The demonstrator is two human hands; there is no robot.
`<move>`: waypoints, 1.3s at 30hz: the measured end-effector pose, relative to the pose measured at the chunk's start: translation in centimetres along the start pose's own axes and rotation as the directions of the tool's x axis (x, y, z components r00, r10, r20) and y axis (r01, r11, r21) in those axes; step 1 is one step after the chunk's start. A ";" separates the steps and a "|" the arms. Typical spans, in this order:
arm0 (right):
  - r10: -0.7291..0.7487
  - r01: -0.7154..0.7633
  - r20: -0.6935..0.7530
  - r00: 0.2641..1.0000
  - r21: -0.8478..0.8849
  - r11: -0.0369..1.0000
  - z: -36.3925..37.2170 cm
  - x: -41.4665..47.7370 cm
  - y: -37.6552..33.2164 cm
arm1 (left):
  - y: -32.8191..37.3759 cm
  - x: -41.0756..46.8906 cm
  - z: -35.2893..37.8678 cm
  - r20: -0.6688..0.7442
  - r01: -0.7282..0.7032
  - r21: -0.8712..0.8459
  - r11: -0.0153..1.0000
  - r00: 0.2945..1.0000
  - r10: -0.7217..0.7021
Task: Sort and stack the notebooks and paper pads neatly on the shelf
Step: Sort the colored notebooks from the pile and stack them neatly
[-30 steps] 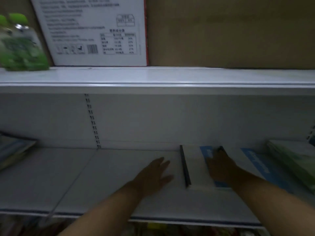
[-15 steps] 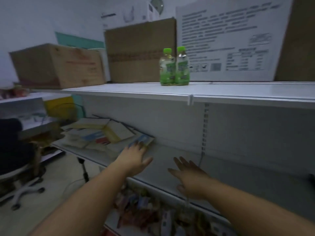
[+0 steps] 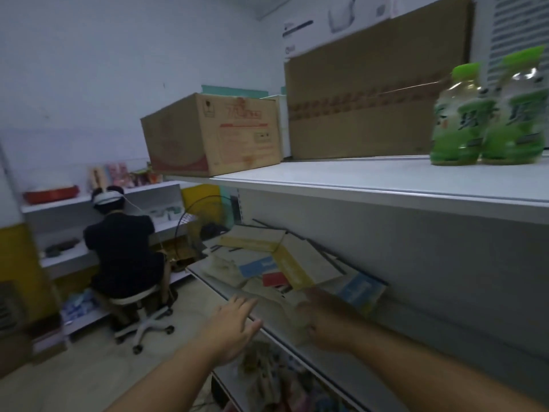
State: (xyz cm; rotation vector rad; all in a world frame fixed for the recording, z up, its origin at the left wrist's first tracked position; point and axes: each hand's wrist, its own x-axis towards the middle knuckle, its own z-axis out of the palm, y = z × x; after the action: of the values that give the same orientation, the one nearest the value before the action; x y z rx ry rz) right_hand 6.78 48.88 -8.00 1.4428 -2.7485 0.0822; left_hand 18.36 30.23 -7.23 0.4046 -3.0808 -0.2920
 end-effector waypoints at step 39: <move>0.799 -0.037 -0.049 0.599 0.995 0.089 -1.9 24.3 -2.3 | -17.6 27.8 -6.7 -0.343 -0.423 -0.103 0.900 0.865 0.367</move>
State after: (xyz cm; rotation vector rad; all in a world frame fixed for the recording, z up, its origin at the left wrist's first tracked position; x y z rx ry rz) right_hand -5.16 27.73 -4.69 0.1048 -2.2289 2.1878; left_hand -3.74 5.18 -4.03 -0.1793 -2.7034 -0.4303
